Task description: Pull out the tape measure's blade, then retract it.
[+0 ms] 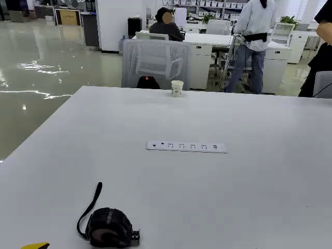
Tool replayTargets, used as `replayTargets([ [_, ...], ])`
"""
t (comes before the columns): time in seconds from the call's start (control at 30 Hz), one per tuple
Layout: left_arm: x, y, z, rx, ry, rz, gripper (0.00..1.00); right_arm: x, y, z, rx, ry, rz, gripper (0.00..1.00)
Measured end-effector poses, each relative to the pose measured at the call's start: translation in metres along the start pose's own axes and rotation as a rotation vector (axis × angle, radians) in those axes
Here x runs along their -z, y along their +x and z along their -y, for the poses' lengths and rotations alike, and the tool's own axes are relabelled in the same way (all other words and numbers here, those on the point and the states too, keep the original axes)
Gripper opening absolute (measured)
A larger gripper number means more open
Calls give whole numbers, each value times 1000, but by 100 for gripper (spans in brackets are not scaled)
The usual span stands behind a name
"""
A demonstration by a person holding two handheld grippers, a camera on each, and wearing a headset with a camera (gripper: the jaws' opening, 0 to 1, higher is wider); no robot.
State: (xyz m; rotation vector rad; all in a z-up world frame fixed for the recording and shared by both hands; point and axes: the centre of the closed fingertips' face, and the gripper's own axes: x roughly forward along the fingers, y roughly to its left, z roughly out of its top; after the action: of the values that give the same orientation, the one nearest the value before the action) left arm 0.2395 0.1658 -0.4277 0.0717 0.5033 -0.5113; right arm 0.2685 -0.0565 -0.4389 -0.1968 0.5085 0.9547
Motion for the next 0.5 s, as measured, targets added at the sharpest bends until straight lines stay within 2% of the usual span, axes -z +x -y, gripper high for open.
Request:
replayTargets([
  [0.5, -1, 0, 0, 1, 4, 3, 99, -1, -1, 1, -1, -1, 3, 99],
])
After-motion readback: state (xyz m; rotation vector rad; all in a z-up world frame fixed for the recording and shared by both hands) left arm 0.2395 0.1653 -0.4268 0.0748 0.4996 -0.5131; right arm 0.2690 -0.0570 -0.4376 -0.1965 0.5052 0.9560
